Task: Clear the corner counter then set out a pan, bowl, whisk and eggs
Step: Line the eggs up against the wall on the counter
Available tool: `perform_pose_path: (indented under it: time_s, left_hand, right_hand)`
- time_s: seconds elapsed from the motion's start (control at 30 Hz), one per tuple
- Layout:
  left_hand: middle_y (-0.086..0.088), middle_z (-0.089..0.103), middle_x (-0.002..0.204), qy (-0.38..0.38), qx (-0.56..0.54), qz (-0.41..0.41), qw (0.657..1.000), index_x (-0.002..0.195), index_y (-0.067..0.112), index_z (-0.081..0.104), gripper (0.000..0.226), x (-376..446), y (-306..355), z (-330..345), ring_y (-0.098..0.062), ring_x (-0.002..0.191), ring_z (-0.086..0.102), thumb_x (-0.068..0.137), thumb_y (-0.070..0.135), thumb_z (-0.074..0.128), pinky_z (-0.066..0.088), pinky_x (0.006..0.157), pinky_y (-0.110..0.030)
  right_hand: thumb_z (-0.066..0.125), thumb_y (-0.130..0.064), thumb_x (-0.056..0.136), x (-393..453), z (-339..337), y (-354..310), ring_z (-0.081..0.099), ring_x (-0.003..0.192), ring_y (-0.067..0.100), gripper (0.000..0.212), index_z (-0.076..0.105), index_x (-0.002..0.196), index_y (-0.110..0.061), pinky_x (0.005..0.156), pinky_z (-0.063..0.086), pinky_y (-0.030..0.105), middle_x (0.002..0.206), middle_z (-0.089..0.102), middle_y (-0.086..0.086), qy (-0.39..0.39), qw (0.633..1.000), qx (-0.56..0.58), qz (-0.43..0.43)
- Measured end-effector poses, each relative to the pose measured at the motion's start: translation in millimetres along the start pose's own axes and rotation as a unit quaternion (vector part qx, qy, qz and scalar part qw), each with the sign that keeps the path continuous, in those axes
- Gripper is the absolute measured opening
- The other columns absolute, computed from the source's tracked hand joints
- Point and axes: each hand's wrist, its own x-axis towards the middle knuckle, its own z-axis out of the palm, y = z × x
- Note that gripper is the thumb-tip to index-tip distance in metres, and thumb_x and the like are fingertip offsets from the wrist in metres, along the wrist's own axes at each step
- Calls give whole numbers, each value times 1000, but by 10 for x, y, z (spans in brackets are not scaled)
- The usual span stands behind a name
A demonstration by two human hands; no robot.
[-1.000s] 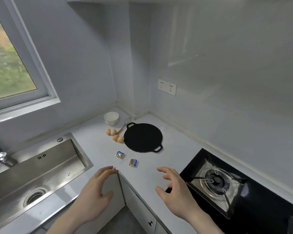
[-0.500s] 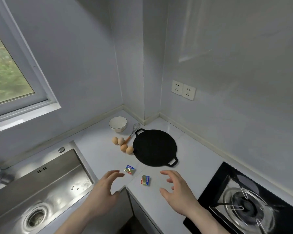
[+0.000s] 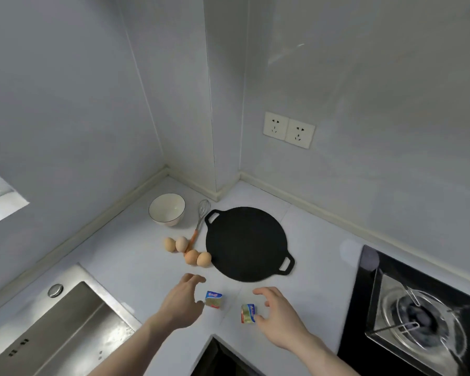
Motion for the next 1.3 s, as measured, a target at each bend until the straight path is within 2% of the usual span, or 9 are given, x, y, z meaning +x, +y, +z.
perform_pose_path:
  time_s: [0.1,0.23,0.4,0.73,0.83,0.97,1.03,1.17,1.3]
  left_hand:
    - [7,39,150,2,12,-7,1000,143,29,45,54,212,-135,-122,-16,116,58,91,18,59,50,96,-26]
    - [5,40,147,42,32,-20,998,145,27,41,55,489,-288,-321,-17,100,63,92,20,58,49,75,-26]
    - [2,32,155,47,61,-4,997,150,28,35,65,846,-430,-396,-29,110,63,90,21,59,55,81,-41]
    - [7,32,158,36,151,75,985,149,27,38,56,1349,-556,-320,-29,110,64,97,9,48,48,69,-38]
    - [5,47,144,28,167,88,982,130,26,52,37,1390,-604,-346,-27,105,64,97,9,47,48,69,-37]
    - [3,58,118,18,158,77,984,103,29,49,12,1374,-668,-328,-27,88,63,98,18,47,47,63,-38]
    - [2,59,119,12,155,66,986,106,32,49,11,1366,-698,-317,-26,89,64,98,25,50,51,67,-39]
    - [3,52,134,11,142,48,989,135,31,48,37,1314,-692,-285,-25,98,66,99,28,55,55,78,-36]
    - [3,52,133,-4,120,42,992,131,29,45,37,1281,-692,-254,-26,94,66,97,25,59,55,78,-37]
  right_hand:
    - [61,-25,93,187,86,-73,57,114,8,48,48,138,-35,97,49,24,137,39,-22,8,1000,-3,17]
    - [61,-23,94,508,129,-307,63,112,13,49,46,139,-35,94,51,23,137,40,-21,2,999,-34,0]
    - [63,-25,96,1032,219,-714,53,127,14,57,42,148,-30,104,49,30,147,40,-10,-6,995,-99,-30]
    - [68,-21,94,1755,492,-1087,55,122,27,54,45,143,-21,101,50,40,143,41,1,-41,974,-217,-43]
    - [68,-18,94,1881,533,-1095,54,122,28,57,43,146,-21,102,50,42,143,41,1,-55,971,-227,-43]
    - [69,-19,94,1954,619,-1086,56,121,26,55,46,143,-20,100,51,40,142,42,2,-58,968,-239,-47]
    - [72,-19,91,1984,678,-1085,58,117,25,53,49,139,-21,97,53,38,137,45,3,-58,967,-242,-46]
    - [77,-16,86,1959,768,-1038,60,115,26,50,54,130,-21,94,54,36,127,53,5,-74,963,-257,-42]
    - [78,-9,83,1854,788,-973,60,119,29,54,51,129,-17,99,50,39,129,57,8,-99,960,-258,-36]
